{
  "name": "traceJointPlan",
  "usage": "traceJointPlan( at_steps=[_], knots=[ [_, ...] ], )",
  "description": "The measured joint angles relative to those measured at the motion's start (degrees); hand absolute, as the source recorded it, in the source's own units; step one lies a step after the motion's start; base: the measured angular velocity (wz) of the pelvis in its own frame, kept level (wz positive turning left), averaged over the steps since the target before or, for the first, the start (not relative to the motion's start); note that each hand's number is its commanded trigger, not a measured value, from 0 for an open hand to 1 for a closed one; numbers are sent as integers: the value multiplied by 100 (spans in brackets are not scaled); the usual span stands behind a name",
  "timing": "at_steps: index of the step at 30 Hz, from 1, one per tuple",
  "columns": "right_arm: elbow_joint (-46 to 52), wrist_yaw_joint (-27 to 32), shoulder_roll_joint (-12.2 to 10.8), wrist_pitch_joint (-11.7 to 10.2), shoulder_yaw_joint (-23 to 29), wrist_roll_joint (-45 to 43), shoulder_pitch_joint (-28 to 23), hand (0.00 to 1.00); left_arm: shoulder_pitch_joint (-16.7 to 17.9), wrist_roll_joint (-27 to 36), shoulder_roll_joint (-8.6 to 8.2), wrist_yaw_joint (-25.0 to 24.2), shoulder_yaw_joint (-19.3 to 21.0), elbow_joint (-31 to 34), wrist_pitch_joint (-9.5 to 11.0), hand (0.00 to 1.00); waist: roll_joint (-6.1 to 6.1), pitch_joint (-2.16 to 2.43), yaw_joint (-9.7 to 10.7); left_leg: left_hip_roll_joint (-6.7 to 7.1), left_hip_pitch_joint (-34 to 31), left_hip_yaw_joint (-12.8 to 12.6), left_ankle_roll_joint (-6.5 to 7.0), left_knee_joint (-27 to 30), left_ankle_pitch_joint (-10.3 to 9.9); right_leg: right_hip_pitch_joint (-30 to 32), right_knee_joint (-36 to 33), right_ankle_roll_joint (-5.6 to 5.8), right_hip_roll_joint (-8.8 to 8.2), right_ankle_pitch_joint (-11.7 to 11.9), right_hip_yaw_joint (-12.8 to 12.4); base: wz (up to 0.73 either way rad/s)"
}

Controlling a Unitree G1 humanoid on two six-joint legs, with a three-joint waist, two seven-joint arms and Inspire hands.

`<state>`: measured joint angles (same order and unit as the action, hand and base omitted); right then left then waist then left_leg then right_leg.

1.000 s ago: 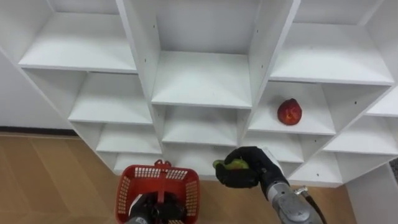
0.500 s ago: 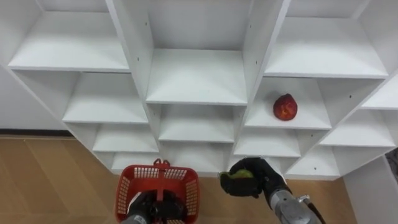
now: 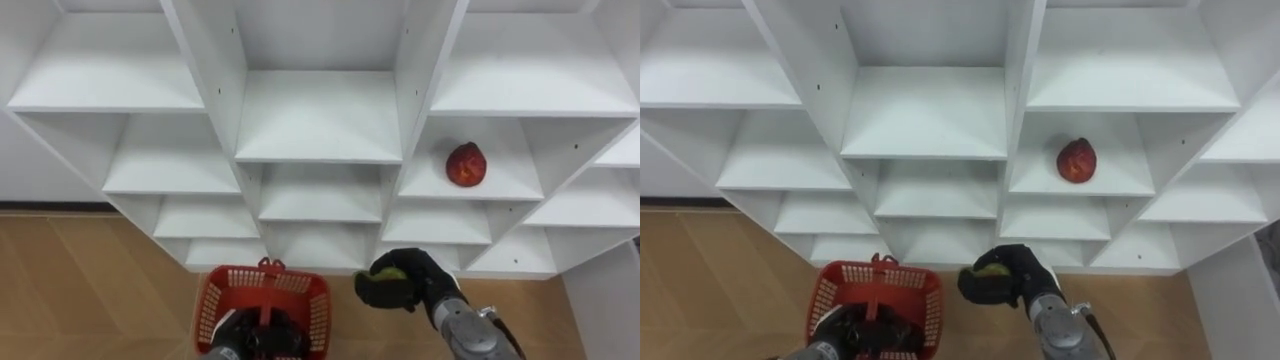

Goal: Collect fruits from the closet

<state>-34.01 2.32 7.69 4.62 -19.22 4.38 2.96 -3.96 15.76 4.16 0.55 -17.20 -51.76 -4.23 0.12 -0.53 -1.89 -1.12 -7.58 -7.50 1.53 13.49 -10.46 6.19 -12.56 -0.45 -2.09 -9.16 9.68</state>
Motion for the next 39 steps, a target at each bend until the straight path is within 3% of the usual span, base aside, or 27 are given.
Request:
traceJointPlan(
  at_steps=[6, 15, 20, 35, 39],
  knots=[
    [-559, -64, -77, -10, -178, 181, 321, 100, -16, -57, 54, 5, -165, 6, 14, 100, -8, -5, 0, 1, -7, 0, 0, 11, 0, -2, 6, 0, -5, 0, 16, 0],
    [-619, -190, -133, -18, -340, 243, 660, 100, -116, -48, 100, -130, -373, 2, 66, 100, -7, -28, -25, 7, -18, -2, 2, 17, 1, -8, 0, 1, -25, 0, 73, 0],
    [-994, -217, -193, -98, -444, 519, 934, 100, -146, -59, 90, -132, -482, 2, 65, 100, 51, -88, -16, 4, -21, -5, 2, 6, 1, -11, 1, 1, -28, -1, 154, 1],
    [-2160, -490, -328, -161, -521, 933, 1224, 100, -412, -275, 96, -399, -815, -134, 87, 100, 56, -91, -18, 23, -155, 72, 3, 9, 3, 66, 90, 1, -42, 0, 231, 2],
    [-2168, -602, -335, -159, -653, 1101, 1254, 100, -415, -251, 90, -423, -872, -130, 91, 100, 89, -111, -40, 22, -152, 67, 3, 11, 3, 66, 93, 1, -34, 0, 204, 0]
  ],
)
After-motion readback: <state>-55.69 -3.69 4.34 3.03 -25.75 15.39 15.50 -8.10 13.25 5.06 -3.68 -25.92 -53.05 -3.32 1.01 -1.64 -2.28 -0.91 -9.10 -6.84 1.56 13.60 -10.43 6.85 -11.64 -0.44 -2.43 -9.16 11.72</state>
